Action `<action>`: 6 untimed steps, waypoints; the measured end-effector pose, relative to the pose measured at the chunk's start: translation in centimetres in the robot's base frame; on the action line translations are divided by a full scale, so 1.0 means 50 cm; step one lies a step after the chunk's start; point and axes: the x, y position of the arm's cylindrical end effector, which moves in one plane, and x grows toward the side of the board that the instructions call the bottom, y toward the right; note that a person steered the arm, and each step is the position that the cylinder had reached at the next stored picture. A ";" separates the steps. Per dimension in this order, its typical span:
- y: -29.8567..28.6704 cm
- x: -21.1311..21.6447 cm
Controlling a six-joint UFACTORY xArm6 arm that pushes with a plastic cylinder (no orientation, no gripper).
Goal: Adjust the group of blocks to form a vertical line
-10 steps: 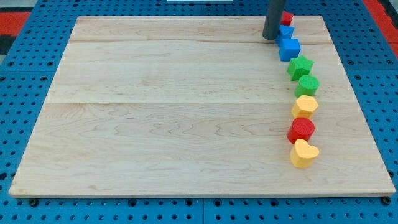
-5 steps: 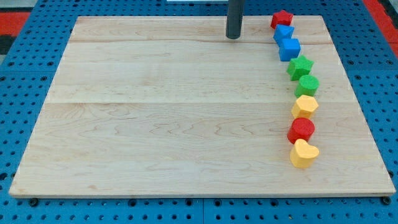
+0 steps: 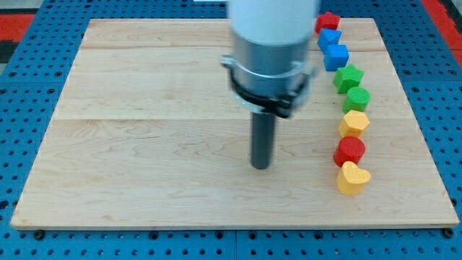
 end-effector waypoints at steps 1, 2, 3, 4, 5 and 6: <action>0.109 0.017; 0.137 0.035; 0.140 0.054; 0.208 0.056; 0.174 0.056; 0.043 0.054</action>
